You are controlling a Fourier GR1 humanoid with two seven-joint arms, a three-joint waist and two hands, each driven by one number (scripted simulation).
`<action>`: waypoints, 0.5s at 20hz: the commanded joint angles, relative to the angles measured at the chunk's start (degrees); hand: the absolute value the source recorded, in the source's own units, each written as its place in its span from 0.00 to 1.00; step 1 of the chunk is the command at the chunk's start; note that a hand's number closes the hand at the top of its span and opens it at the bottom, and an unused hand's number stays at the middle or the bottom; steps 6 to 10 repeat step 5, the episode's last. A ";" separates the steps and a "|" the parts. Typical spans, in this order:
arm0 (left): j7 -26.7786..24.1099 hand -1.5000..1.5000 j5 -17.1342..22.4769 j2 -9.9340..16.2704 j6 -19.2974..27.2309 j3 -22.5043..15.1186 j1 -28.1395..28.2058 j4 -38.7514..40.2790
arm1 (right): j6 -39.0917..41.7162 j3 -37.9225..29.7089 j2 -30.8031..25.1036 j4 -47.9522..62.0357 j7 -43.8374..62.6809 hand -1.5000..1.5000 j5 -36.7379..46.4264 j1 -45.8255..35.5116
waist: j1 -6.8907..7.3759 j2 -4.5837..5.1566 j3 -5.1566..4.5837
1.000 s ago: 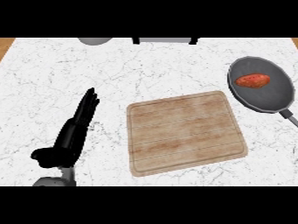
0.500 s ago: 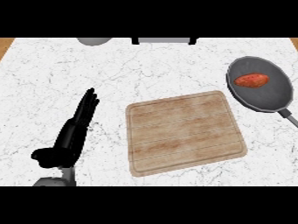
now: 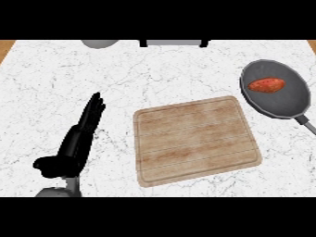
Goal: Pick the sweet potato from the cutting board and place it in the pan
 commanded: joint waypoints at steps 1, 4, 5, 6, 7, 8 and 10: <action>0.57 0.50 -0.38 -1.24 2.47 -0.44 -4.56 5.21 | 1.40 1.60 0.99 -3.52 -2.26 0.00 -0.58 1.97 | -0.54 -0.10 -0.05; 0.75 0.50 1.75 1.68 -1.66 2.70 -2.08 1.12 | -4.30 2.12 2.91 -4.69 -1.35 0.00 -0.66 0.51 | -0.19 -0.10 -0.04; -0.47 0.50 -1.24 -0.14 0.26 -1.49 3.25 -3.04 | -4.12 1.61 0.95 -3.00 -1.30 0.00 -0.72 -0.94 | 0.15 -0.07 0.00; -0.47 0.50 -1.24 -0.14 0.26 -1.49 3.25 -3.04 | -4.12 1.61 0.95 -3.00 -1.30 0.00 -0.72 -0.94 | 0.15 -0.07 0.00; -0.47 0.50 -1.24 -0.14 0.26 -1.49 3.25 -3.04 | -4.12 1.61 0.95 -3.00 -1.30 0.00 -0.72 -0.94 | 0.15 -0.07 0.00; -0.47 0.50 -1.24 -0.14 0.26 -1.49 3.25 -3.04 | -4.12 1.61 0.95 -3.00 -1.30 0.00 -0.72 -0.94 | 0.15 -0.07 0.00; -0.47 0.50 -1.24 -0.14 0.26 -1.49 3.25 -3.04 | -4.12 1.61 0.95 -3.00 -1.30 0.00 -0.72 -0.94 | 0.15 -0.07 0.00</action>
